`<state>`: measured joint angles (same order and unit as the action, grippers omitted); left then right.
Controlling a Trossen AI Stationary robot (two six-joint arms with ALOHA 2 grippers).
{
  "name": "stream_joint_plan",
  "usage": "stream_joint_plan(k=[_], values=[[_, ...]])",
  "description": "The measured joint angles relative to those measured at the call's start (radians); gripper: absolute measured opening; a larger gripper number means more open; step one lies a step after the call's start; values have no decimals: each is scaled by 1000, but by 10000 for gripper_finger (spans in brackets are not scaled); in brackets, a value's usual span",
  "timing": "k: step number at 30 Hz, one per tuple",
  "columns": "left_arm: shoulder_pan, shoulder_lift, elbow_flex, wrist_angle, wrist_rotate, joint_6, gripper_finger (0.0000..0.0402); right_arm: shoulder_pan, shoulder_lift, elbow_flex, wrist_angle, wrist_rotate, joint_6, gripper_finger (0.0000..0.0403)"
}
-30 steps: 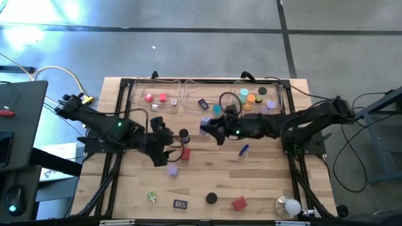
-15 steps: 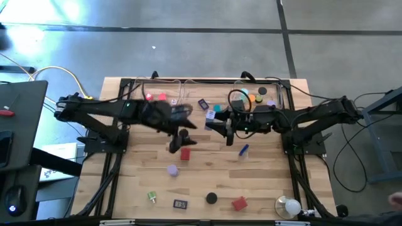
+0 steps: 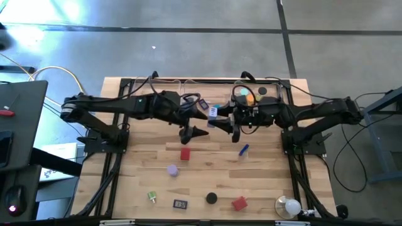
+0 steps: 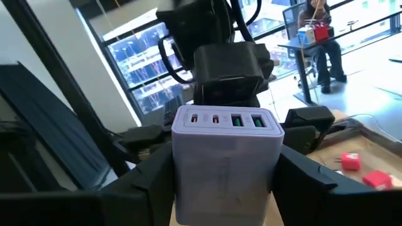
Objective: Pick & Place Office items
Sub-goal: Put the purple charger adapter into the left transparent bin
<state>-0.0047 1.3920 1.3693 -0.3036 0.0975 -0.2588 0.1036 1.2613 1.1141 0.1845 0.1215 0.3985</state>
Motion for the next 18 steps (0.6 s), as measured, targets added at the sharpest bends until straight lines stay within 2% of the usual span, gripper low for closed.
stream_joint_plan(k=[8,13,18], values=[[35,25,0,145,62,17,323,-64,7,0,-12,-59,-11,199],[87,24,0,166,84,26,323,-100,7,0,-17,-105,-10,199],[143,32,0,166,164,0,323,-127,7,0,-47,-106,-11,199]])
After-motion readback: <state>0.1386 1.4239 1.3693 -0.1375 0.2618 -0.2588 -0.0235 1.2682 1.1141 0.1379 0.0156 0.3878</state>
